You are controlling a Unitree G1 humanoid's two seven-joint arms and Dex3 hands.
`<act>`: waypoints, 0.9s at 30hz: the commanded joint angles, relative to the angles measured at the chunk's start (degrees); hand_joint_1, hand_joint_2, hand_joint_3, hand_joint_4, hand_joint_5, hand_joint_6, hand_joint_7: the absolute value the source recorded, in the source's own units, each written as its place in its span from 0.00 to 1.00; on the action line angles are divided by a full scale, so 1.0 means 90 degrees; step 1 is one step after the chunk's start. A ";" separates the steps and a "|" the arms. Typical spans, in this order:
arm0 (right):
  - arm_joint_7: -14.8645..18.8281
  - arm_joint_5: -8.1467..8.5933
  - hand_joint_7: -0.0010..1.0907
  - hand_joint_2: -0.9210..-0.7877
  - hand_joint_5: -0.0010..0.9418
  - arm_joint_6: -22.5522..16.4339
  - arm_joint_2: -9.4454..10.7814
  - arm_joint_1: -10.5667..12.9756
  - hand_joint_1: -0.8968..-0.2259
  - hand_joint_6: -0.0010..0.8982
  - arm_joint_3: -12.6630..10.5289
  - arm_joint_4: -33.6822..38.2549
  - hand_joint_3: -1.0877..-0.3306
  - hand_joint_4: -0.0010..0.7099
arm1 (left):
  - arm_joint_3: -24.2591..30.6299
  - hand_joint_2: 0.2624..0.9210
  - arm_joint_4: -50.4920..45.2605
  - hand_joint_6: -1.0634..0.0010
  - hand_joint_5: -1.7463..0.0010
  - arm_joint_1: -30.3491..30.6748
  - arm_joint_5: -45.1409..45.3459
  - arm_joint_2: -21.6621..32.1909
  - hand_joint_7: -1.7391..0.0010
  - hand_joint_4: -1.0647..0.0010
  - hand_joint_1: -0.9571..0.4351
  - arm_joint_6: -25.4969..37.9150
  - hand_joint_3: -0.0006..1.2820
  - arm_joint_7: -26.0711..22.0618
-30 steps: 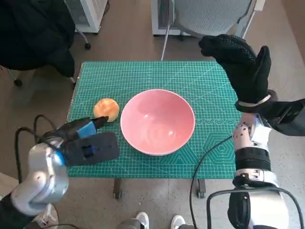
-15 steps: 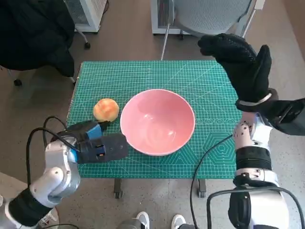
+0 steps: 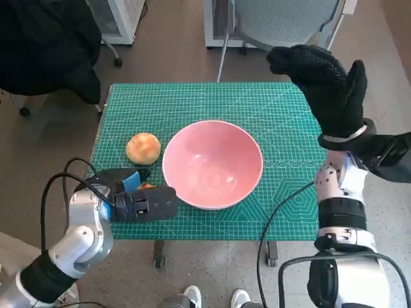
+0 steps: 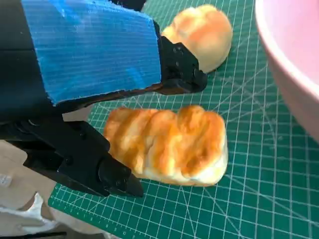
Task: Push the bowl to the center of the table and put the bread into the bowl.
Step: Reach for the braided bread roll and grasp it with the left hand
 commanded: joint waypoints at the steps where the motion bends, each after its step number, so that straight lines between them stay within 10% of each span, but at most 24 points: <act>1: 0.0088 0.0058 0.00 0.00 0.01 0.0070 0.0026 0.0173 0.23 0.35 -0.0008 0.0015 0.35 0.40 | -0.0011 0.49 0.0165 0.56 0.22 0.0070 0.0228 -0.0123 0.99 0.40 0.90 -0.0062 0.40 -0.0113; 6: 0.0141 0.0100 0.01 0.00 0.01 0.0085 0.0034 0.0172 0.24 0.35 0.0001 0.0021 0.35 0.41 | 0.0001 0.48 0.0202 0.49 0.28 0.0130 0.0433 -0.0165 0.98 0.28 0.97 -0.0080 0.46 -0.0216; 12: 0.0182 0.0132 0.01 0.00 0.01 0.0091 0.0037 0.0171 0.24 0.35 0.0007 0.0026 0.35 0.41 | 0.0058 0.88 0.0301 0.35 0.34 0.0195 0.0593 -0.0225 0.81 0.28 0.96 -0.0182 0.11 -0.0232; 16: 0.0236 0.0171 0.01 0.00 0.01 0.0105 0.0038 0.0163 0.25 0.36 0.0003 0.0058 0.35 0.41 | 0.0081 0.94 0.0410 0.35 0.29 0.0256 0.0723 -0.0242 0.51 0.32 0.75 -0.0342 0.08 -0.0135; 27: 0.0345 0.0198 0.01 0.00 0.00 0.0135 0.0024 0.0150 0.25 0.36 -0.0015 0.0100 0.35 0.41 | 0.0540 0.97 -0.0026 0.40 0.14 0.0572 0.0846 -0.0114 0.44 0.49 0.69 -0.0806 0.14 0.0008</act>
